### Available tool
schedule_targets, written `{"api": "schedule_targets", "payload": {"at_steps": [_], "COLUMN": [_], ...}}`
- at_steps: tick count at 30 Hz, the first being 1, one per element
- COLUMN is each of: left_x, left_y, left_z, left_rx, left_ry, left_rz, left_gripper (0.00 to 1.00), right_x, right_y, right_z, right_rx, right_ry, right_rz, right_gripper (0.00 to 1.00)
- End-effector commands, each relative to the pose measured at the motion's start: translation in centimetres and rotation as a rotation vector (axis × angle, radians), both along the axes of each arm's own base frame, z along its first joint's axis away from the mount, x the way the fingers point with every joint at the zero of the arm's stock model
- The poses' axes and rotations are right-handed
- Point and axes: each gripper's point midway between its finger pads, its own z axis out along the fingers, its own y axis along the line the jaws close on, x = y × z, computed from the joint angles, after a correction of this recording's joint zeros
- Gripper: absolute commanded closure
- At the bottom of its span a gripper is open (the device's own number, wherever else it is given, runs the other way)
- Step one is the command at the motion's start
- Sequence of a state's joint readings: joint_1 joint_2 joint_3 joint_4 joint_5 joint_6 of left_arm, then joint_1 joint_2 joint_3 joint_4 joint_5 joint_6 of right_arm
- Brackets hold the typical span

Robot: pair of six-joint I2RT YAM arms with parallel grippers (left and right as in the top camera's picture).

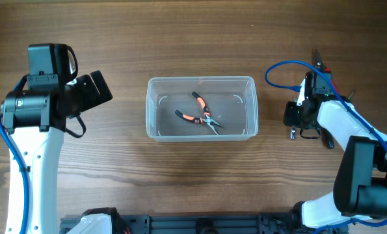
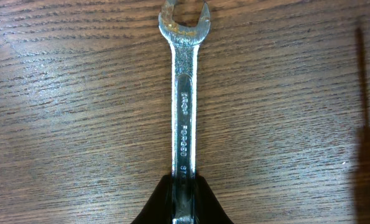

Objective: Pack container
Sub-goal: 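Lower the right gripper onto the silver wrench and grasp it, then carry the wrench into the container and release it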

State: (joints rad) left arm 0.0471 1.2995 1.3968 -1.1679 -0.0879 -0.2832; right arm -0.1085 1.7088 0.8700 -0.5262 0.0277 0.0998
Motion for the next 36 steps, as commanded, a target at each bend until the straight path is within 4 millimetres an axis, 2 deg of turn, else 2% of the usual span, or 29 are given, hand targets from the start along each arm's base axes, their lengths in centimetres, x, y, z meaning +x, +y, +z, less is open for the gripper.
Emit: {"api": "schedule_targets", "payload": {"at_steps": [1,5,8,9,12,13,14,15,17,18,19,23,26,29,31,36], "left_x": [0.2,0.2,0.2,0.2,0.2,0.2,0.2,0.2,0.2,0.2,0.2,0.2,0.2,0.1,0.2,0.1], "left_y": [0.1,0.1,0.1,0.1,0.1,0.1,0.1,0.1,0.1,0.1,0.1,0.1,0.1,0.1,0.1,0.1], "left_z": [0.3,0.3,0.3,0.3,0.3,0.3,0.3,0.3,0.3,0.3,0.3,0.3,0.3,0.3,0.3,0.3], "left_rx": [-0.009,-0.009,-0.009,-0.009,-0.009,-0.009,-0.009,-0.009,-0.009,-0.009,-0.009,-0.009,-0.010,-0.010,-0.010,-0.009], "left_ry": [-0.010,-0.010,-0.010,-0.010,-0.010,-0.010,-0.010,-0.009,-0.009,-0.009,-0.009,-0.006,-0.005,-0.005,-0.005,-0.005], "left_rz": [0.014,0.015,0.015,0.015,0.015,0.015,0.014,0.015,0.015,0.015,0.015,0.014,0.015,0.015,0.014,0.014], "left_gripper": [0.00,0.00,0.00,0.00,0.00,0.00,0.00,0.00,0.00,0.00,0.00,0.00,0.00,0.00,0.00,0.00], "right_x": [-2.6,-0.3,1.4,1.7,3.7,4.1,4.5,4.8,4.6,4.3,3.5,0.8,-0.3,-0.9,-0.9,-1.1], "right_y": [2.5,2.4,2.6,2.7,4.1,4.8,5.8,7.7,10.9,12.8,15.7,22.7,25.9,27.3,28.0,27.8], "right_z": [-2.8,0.5,4.5,5.3,10.5,11.7,13.1,15.0,17.0,17.7,18.3,17.9,16.4,14.2,11.7,5.4], "right_rx": [0.129,0.122,0.109,0.105,0.074,0.067,0.058,0.043,0.012,-0.004,-0.029,-0.074,-0.074,-0.016,0.031,0.059], "right_ry": [0.132,0.082,0.028,0.015,-0.089,-0.115,-0.150,-0.192,-0.227,-0.239,-0.256,-0.277,-0.270,-0.220,-0.158,0.013], "right_rz": [0.021,0.036,0.082,0.097,0.181,0.221,0.275,0.380,0.579,0.692,0.871,1.273,1.440,1.494,1.504,1.501], "right_gripper": [0.96,0.96,0.96,0.96,0.96,0.96,0.96,0.96,0.96,0.96,0.96,0.96,0.96,0.96,0.96,0.96]}}
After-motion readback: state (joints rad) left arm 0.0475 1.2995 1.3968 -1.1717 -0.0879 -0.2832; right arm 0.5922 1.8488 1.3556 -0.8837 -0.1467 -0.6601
